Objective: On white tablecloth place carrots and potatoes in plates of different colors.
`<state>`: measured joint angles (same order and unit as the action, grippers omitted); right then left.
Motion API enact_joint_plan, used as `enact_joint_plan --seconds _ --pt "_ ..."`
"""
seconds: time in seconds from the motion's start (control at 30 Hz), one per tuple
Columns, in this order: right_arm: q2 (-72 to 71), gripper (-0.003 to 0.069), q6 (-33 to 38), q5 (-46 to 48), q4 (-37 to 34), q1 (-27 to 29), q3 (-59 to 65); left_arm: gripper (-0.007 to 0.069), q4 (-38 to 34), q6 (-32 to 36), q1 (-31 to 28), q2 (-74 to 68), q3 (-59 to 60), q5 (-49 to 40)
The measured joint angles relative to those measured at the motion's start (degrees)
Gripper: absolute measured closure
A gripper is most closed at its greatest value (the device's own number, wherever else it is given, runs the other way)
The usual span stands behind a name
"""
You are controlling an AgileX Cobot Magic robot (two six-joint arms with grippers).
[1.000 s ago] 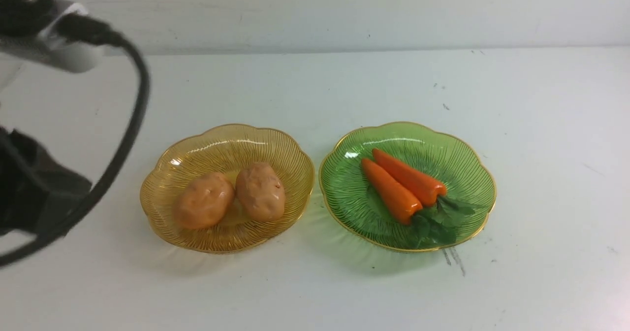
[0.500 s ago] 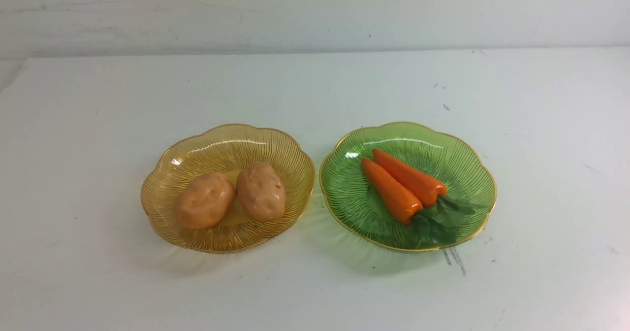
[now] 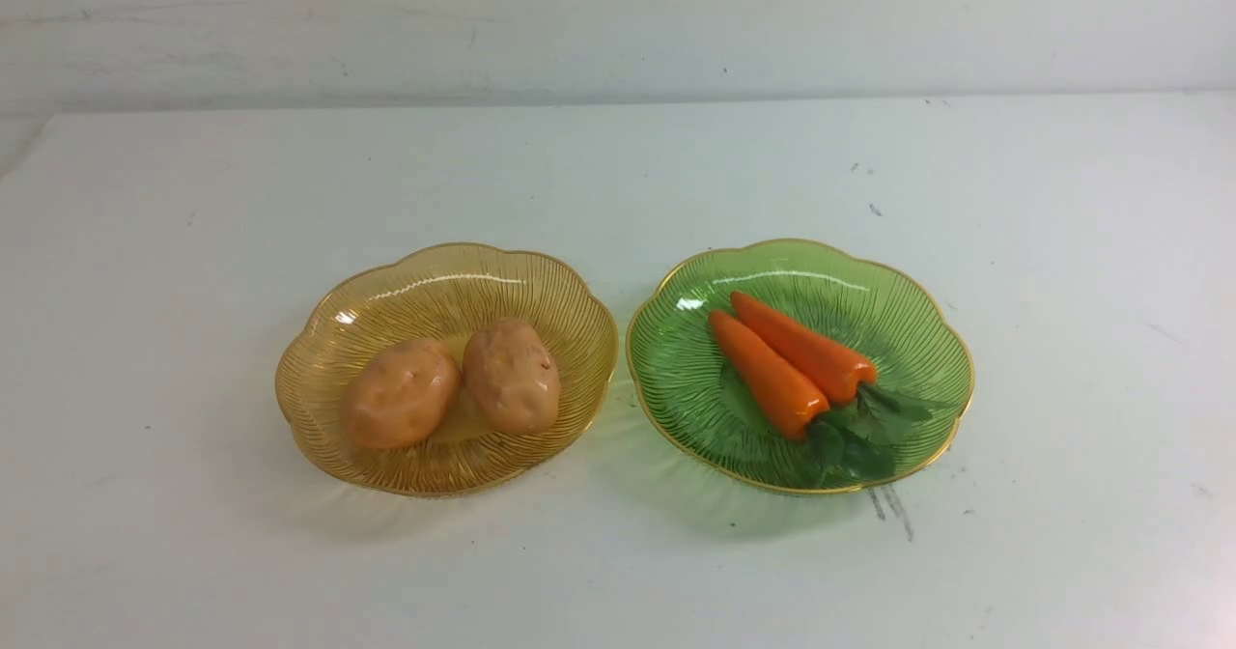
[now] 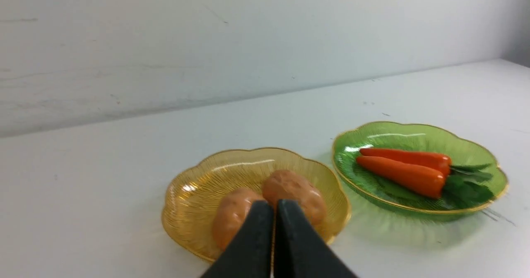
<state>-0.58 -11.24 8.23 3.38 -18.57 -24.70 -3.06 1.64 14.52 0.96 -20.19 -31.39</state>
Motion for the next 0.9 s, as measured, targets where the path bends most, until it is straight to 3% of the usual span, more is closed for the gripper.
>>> enact_joint_plan --seconds 0.2,0.4,0.9 --pt "0.0 0.0674 0.0 0.6 0.0 0.0 0.0 0.0627 0.6 3.3 -10.0 -0.1 13.8 7.8" --pt "0.0 0.0674 0.0 1.4 0.0 0.0 0.0 0.0627 0.3 11.9 -10.5 -0.1 21.7 9.5" --pt "0.0 0.0674 0.0 1.5 0.0 0.0 0.0 0.0627 -0.6 12.3 -10.5 -0.1 21.7 9.5"
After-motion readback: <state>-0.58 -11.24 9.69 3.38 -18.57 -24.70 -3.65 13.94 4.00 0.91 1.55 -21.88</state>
